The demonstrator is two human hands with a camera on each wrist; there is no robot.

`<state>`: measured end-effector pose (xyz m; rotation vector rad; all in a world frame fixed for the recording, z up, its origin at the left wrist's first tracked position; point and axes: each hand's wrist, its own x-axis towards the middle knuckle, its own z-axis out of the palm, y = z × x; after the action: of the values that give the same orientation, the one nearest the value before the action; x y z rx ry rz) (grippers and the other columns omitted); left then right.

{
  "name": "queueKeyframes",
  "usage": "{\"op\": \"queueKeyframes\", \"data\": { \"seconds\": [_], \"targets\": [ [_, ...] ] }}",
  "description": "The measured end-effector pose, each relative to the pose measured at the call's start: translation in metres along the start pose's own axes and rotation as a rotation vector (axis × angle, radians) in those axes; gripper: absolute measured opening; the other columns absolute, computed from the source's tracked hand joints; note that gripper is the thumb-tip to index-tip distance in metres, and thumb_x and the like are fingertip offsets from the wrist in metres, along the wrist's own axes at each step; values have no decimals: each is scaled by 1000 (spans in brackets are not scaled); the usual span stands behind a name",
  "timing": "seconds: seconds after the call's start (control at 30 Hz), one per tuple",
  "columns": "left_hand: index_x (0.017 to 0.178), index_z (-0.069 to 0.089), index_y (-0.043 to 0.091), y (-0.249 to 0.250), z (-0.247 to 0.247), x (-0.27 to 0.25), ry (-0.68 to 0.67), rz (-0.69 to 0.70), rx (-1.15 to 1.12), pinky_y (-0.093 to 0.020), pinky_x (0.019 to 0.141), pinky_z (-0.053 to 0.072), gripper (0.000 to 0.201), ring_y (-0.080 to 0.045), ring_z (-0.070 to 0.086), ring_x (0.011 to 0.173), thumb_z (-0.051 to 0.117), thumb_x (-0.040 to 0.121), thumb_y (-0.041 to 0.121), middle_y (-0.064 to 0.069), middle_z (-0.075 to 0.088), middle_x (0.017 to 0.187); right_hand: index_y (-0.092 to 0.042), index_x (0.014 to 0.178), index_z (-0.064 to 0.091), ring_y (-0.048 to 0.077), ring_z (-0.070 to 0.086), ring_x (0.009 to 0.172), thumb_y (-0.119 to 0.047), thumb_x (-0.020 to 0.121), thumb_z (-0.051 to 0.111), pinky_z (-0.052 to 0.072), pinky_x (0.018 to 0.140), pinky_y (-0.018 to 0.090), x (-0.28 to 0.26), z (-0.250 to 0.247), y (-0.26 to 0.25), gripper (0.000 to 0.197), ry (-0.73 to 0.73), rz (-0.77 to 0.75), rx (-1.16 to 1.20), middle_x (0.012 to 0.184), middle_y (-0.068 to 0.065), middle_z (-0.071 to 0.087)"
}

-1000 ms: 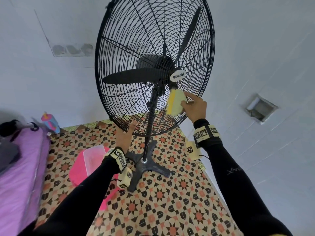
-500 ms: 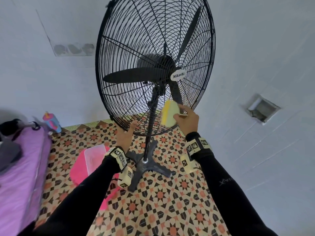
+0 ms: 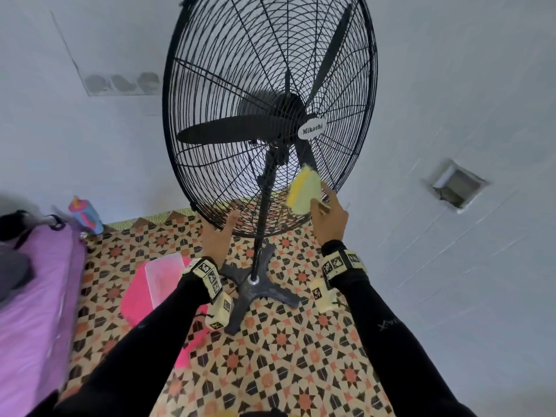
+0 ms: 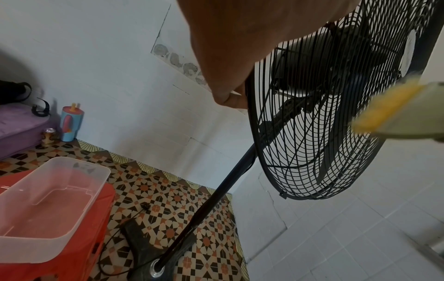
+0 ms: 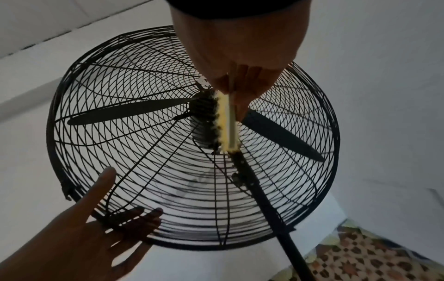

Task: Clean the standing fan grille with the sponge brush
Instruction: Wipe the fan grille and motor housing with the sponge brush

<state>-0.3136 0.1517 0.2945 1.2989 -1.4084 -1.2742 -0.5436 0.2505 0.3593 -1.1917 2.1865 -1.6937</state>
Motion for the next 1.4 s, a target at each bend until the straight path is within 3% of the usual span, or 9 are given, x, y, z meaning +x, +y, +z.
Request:
{"op": "queueKeyframes", "data": {
  "seconds": [0.13,0.27,0.5,0.63,0.83,1.0,1.13,1.23,1.4],
  "targets": [
    [166,5,26,1,-2,3,1,-4,-22,-52,127,21,124,-27,25,156,59,75,91,-4,21,171,-36,122,67,11,71,66,-20,87,70,59,57,26,-11,5,14,38,-176,41,-95,104,9,76],
    [166,9,24,-1,-1,1,2,30,-10,-50,127,22,117,-25,26,155,60,80,85,-4,24,171,-49,130,56,19,71,95,-35,94,63,62,82,39,-8,3,11,39,-29,43,-32,106,2,72],
    [166,4,27,8,0,-6,15,29,-1,-51,127,20,107,-30,25,155,57,87,76,-6,20,171,-24,128,66,2,62,64,-18,87,70,62,76,36,-25,7,18,42,-224,40,-169,96,2,73],
    [165,9,26,9,2,-10,22,60,-13,-50,126,22,106,-29,30,154,59,86,76,-5,27,169,-34,136,56,19,75,86,-23,95,65,65,72,38,-19,5,12,43,17,105,30,107,9,74],
    [165,9,31,5,4,-5,5,17,15,-55,125,25,116,-29,32,153,56,78,91,-4,29,169,-23,126,53,24,71,89,-14,88,69,48,57,17,-42,8,18,41,-266,61,-185,101,8,70],
    [165,10,29,5,7,-8,41,11,21,-54,125,26,117,-27,33,152,59,77,90,-5,29,169,-31,155,35,28,71,98,-16,98,56,63,77,37,-44,17,28,62,-69,60,-85,113,20,71],
    [165,12,19,11,14,-10,64,-5,-44,-32,114,27,116,-27,33,151,74,80,68,-8,28,169,-27,159,27,16,45,50,-12,97,58,54,52,40,-67,35,63,71,-299,-12,-221,67,8,56],
    [164,13,15,-6,28,-5,48,-91,-12,-47,125,25,130,-32,32,152,82,70,71,-11,32,167,-10,149,42,20,48,58,-14,93,61,42,52,29,-75,36,81,59,-394,81,-276,69,4,56],
    [154,32,0,-27,43,11,73,-289,-35,-48,110,48,119,-38,57,132,86,71,67,-23,54,147,-7,117,55,31,63,81,-21,94,61,43,62,31,-74,69,95,27,-581,289,-288,90,15,65]
  ]
}}
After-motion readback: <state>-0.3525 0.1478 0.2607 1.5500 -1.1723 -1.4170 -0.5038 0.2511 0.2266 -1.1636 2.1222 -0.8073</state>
